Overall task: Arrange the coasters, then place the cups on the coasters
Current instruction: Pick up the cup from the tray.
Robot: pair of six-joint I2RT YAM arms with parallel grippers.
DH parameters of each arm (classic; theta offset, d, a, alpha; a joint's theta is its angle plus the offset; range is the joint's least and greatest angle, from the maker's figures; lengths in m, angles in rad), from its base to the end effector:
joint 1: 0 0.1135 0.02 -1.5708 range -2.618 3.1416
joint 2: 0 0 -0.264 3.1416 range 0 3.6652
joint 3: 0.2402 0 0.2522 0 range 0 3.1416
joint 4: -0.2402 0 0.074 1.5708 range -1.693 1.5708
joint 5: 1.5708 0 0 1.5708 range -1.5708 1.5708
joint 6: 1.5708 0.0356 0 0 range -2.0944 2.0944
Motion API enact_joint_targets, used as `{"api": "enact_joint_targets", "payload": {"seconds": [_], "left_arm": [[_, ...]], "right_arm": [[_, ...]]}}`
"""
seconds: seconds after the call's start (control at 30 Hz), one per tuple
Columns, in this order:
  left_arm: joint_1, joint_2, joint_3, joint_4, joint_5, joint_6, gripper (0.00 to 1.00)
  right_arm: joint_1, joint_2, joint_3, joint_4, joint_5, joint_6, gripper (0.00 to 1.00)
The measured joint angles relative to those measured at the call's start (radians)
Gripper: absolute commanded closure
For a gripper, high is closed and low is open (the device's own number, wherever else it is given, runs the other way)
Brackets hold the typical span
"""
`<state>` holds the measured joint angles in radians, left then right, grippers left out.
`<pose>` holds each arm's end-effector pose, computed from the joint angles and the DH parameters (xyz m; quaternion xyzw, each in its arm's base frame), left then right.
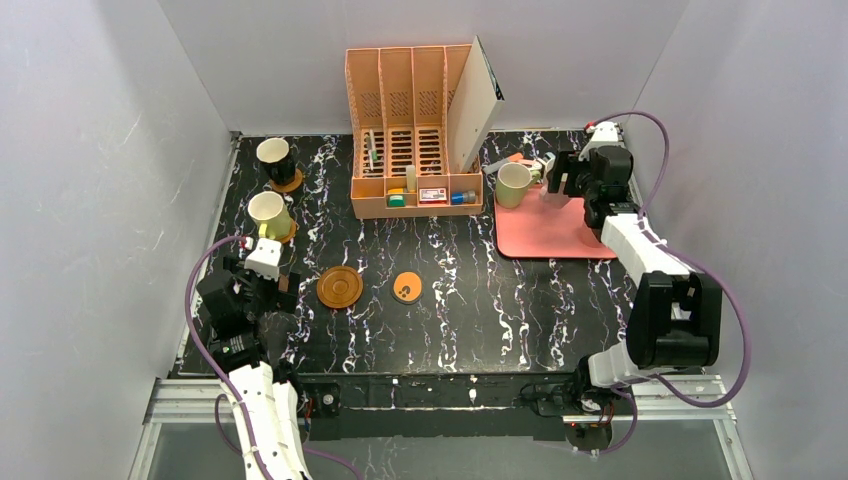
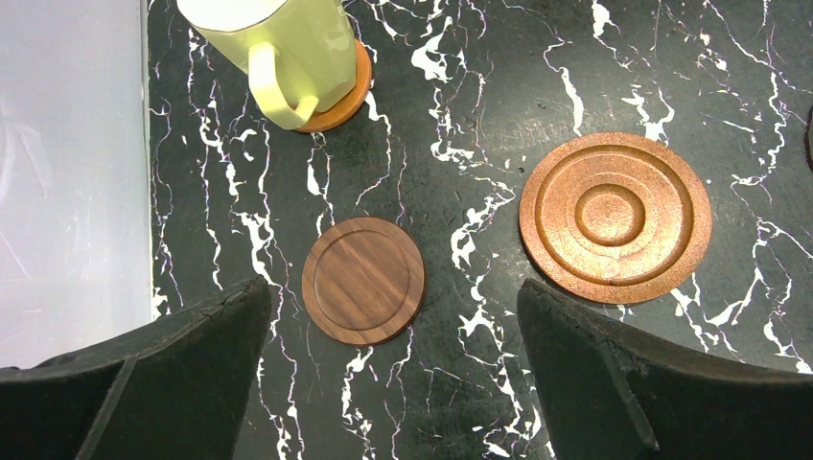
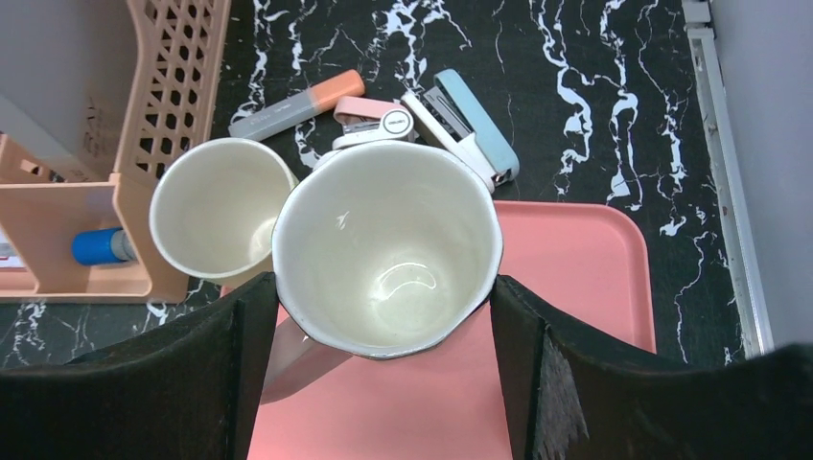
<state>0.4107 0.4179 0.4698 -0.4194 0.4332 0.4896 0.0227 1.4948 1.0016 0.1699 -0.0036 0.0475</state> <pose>0.1155 0.0340 0.2551 0.1533 0.7997 0.0810 0.5748 0.3480 0.0080 0.2788 0.0090 0.8116 0.0220 0.5837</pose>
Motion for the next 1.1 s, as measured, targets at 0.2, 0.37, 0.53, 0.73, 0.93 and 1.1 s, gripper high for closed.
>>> {"api": "enact_joint_targets", "payload": {"seconds": [0.2,0.37,0.53,0.73,0.93,1.1], "left_arm": [[0.000,0.000,0.000,0.000,0.000,0.000,0.02],[0.000,0.000,0.000,0.000,0.000,0.000,0.02],[0.000,0.000,0.000,0.000,0.000,0.000,0.02],[0.000,0.000,0.000,0.000,0.000,0.000,0.02],[0.000,0.002,0.000,0.000,0.000,0.000,0.02],[0.000,0.005,0.000,0.000,0.000,0.000,0.02]], "right_arm": [[0.000,-0.085,-0.047,0.006,-0.039,0.002,0.57],[0.000,-0.142,-0.060,0.006,-0.106,0.014,0.60],[0.000,-0.184,-0.064,0.005,-0.235,0.044,0.64],[0.025,-0.194,-0.064,-0.004,-0.419,0.069,0.65],[0.096,-0.179,-0.063,-0.026,-0.583,0.058,0.65],[0.131,-0.128,-0.063,-0.053,-0.675,0.048,0.65]]}}
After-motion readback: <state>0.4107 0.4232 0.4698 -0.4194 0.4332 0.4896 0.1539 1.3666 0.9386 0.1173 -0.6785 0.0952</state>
